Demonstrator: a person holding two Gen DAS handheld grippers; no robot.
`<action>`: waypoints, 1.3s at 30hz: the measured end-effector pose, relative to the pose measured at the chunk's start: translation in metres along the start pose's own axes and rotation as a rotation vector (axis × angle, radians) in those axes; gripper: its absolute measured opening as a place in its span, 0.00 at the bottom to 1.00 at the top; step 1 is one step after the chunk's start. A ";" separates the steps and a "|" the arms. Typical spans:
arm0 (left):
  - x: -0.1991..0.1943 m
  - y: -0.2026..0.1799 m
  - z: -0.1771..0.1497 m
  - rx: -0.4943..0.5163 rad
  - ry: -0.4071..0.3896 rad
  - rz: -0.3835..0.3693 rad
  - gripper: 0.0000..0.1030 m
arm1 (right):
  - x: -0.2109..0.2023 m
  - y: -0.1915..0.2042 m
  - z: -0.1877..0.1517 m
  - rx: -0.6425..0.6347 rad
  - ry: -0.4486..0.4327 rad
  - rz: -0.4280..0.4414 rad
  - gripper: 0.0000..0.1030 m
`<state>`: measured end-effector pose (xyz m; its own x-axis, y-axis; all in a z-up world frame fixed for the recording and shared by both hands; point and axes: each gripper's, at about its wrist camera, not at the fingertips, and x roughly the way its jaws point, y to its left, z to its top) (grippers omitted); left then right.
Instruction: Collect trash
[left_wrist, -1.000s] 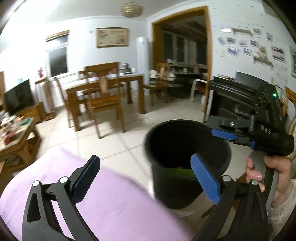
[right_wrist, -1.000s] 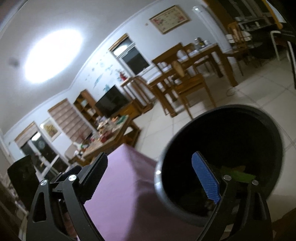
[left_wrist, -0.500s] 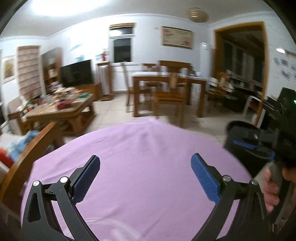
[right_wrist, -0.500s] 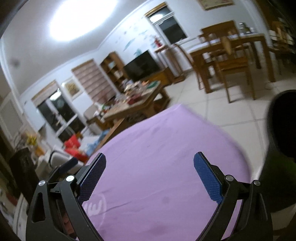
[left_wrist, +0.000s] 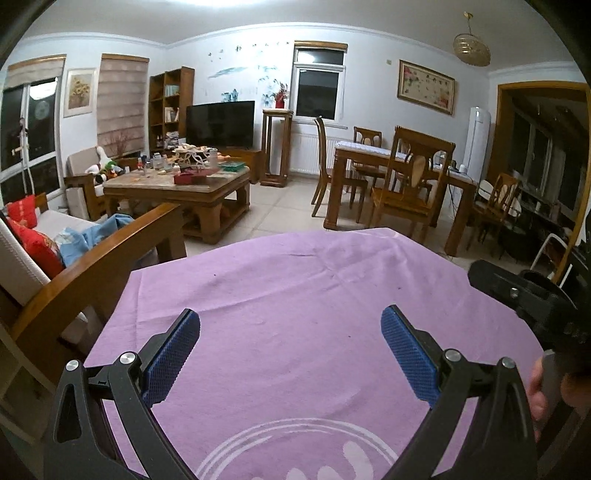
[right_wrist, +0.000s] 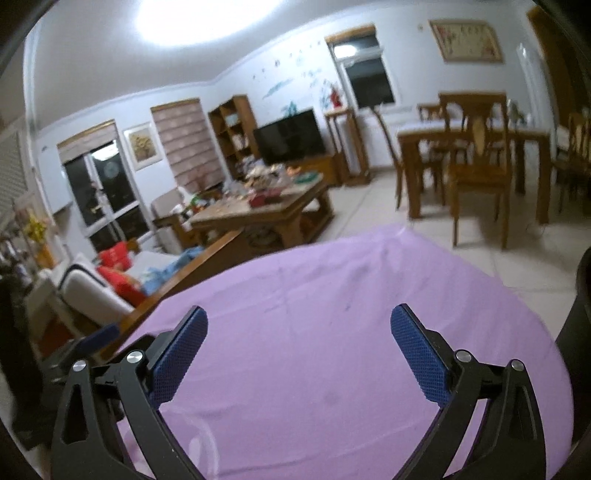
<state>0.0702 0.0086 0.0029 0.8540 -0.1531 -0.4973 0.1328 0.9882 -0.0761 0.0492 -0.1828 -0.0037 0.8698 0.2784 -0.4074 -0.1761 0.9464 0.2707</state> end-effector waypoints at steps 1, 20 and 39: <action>0.001 0.000 0.000 0.001 0.001 0.000 0.95 | 0.004 0.004 -0.001 -0.019 -0.009 -0.019 0.95; -0.003 0.014 -0.008 -0.023 -0.004 0.078 0.95 | 0.000 0.019 -0.023 -0.178 -0.116 -0.050 0.95; -0.004 0.019 -0.008 -0.033 0.006 0.086 0.95 | -0.007 0.004 -0.020 -0.121 -0.094 -0.037 0.95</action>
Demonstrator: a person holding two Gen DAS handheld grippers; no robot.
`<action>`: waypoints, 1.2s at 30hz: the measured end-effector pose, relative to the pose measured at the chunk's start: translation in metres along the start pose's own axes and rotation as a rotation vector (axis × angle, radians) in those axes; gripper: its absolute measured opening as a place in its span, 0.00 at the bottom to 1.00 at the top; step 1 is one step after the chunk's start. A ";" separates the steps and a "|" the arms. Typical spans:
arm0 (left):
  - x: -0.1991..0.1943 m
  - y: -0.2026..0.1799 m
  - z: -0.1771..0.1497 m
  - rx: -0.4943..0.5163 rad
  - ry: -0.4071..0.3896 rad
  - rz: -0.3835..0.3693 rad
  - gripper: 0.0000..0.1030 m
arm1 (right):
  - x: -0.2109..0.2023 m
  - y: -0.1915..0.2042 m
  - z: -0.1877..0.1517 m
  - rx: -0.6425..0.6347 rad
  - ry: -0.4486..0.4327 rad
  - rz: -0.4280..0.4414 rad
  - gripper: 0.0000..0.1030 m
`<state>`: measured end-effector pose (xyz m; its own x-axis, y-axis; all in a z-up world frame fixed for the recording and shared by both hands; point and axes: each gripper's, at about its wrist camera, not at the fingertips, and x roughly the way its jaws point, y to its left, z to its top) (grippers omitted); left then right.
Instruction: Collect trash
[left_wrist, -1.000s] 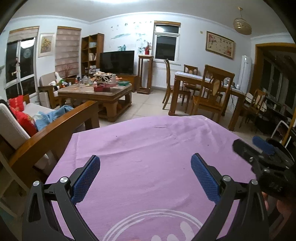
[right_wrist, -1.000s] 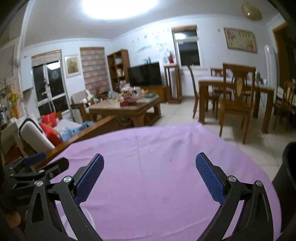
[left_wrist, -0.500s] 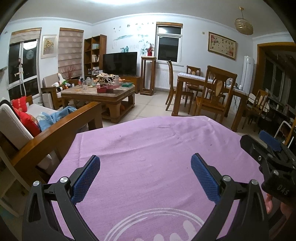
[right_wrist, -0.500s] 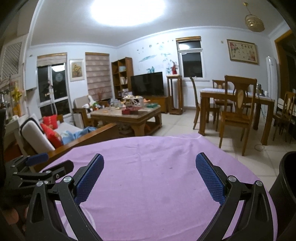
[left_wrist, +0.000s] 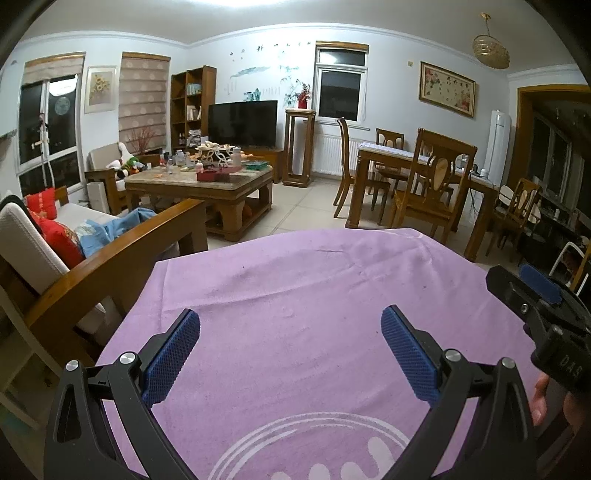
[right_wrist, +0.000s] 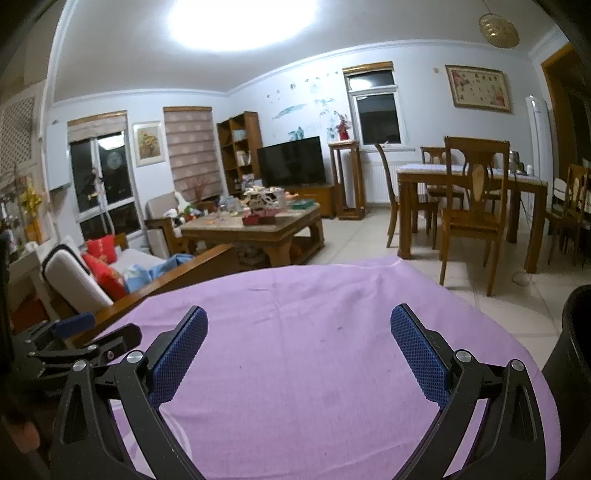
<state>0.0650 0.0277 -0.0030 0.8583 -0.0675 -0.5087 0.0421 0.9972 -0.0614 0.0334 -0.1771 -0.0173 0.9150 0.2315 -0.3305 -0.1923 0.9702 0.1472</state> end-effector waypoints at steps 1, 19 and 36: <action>0.000 0.000 0.000 0.001 0.001 -0.002 0.95 | 0.000 0.000 -0.001 0.002 0.002 0.000 0.95; 0.000 -0.001 -0.002 0.008 0.006 0.003 0.95 | -0.002 0.001 0.003 0.005 0.005 0.001 0.95; 0.000 0.001 -0.006 0.004 0.014 -0.004 0.95 | -0.004 0.000 0.007 0.007 0.006 0.000 0.95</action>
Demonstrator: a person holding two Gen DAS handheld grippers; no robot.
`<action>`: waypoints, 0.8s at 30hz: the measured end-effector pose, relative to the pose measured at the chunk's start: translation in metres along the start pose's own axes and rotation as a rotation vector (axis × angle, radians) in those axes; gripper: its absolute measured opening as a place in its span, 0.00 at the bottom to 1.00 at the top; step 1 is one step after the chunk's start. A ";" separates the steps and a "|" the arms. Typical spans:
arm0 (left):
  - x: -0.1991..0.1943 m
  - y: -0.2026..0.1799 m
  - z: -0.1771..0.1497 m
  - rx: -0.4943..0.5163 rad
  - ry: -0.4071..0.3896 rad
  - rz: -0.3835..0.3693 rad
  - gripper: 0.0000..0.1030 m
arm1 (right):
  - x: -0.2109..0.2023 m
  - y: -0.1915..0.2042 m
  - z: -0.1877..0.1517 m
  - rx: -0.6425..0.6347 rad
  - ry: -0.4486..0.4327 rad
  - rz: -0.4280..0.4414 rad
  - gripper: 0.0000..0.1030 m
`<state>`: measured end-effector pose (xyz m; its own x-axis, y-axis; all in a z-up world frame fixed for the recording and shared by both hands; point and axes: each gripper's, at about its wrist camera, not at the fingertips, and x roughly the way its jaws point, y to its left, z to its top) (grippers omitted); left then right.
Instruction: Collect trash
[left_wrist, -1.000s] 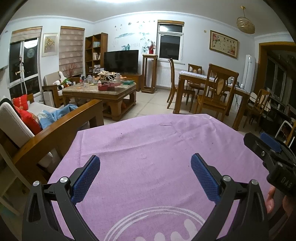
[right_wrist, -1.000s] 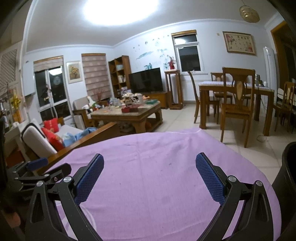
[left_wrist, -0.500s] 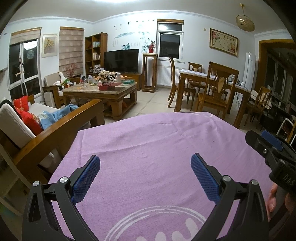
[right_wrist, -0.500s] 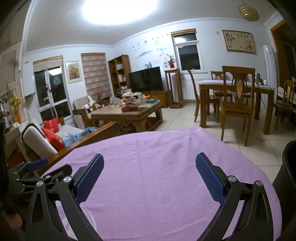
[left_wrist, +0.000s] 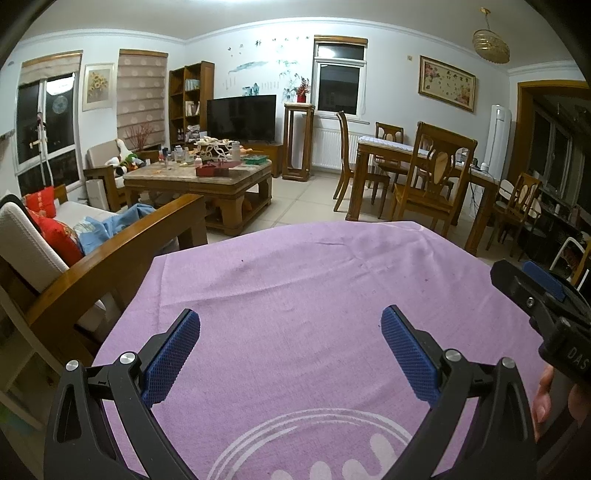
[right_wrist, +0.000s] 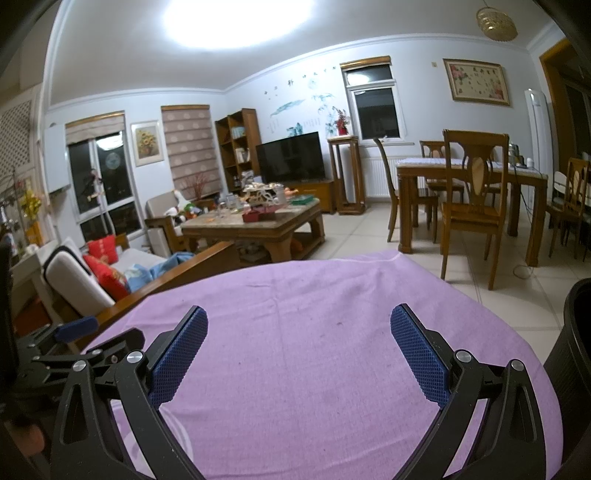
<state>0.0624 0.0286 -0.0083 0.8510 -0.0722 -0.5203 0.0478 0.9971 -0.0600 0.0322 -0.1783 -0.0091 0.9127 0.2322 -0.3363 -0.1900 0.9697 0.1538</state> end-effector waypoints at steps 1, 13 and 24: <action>0.000 0.000 0.000 -0.001 0.001 0.000 0.95 | 0.000 0.000 0.000 0.000 0.000 0.000 0.95; 0.007 0.010 -0.006 -0.031 0.033 -0.039 0.95 | -0.002 0.001 0.002 0.000 0.001 -0.001 0.95; 0.001 0.014 -0.003 -0.048 0.011 -0.062 0.95 | -0.004 0.000 0.004 0.001 0.002 0.000 0.95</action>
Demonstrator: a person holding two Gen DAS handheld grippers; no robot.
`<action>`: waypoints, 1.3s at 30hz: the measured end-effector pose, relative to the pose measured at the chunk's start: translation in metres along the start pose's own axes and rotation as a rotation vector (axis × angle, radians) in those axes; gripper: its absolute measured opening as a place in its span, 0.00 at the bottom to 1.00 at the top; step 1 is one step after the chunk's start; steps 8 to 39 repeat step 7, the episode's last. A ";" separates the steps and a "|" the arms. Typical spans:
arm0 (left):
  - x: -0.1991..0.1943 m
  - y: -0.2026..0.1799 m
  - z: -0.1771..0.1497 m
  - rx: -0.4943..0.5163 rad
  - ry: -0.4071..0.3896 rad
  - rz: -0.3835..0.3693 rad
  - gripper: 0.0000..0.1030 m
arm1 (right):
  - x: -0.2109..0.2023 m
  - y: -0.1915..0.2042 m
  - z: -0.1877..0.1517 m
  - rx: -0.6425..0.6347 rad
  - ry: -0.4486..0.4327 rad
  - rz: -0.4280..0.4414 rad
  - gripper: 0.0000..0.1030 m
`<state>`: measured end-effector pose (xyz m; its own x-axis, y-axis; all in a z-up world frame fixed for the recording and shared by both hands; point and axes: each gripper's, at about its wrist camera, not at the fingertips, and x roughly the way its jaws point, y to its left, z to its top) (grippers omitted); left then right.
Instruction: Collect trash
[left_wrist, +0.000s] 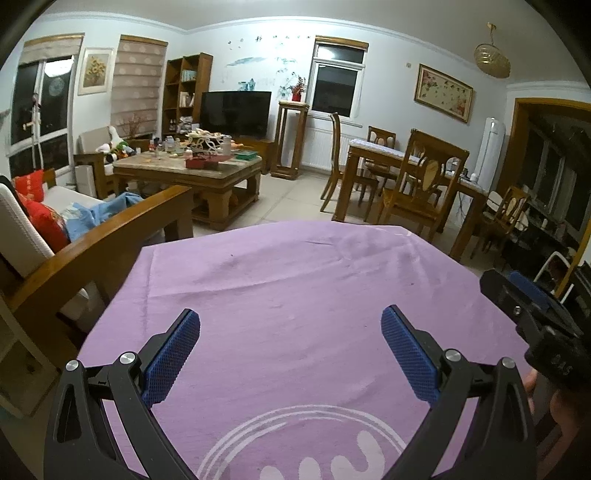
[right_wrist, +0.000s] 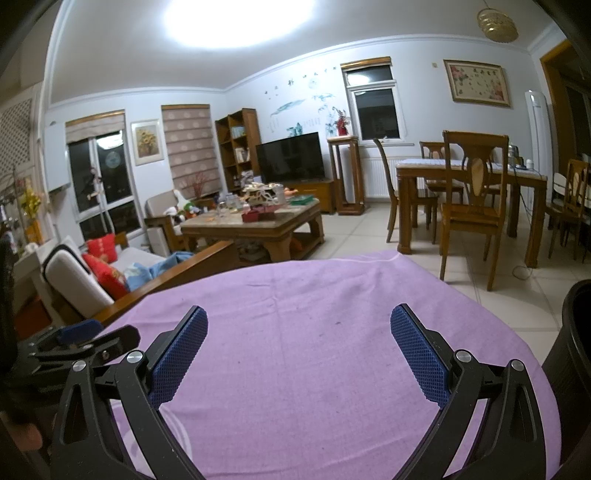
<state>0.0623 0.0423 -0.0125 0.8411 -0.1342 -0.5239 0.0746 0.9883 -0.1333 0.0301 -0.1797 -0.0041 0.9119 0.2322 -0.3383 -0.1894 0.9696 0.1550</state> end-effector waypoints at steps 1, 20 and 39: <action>-0.001 0.000 0.000 0.002 0.000 0.006 0.95 | 0.000 0.000 0.000 0.000 0.000 0.000 0.95; 0.000 -0.002 0.002 0.017 0.014 0.012 0.95 | -0.001 0.000 0.001 0.000 0.001 0.000 0.95; 0.000 -0.002 0.002 0.017 0.014 0.012 0.95 | -0.001 0.000 0.001 0.000 0.001 0.000 0.95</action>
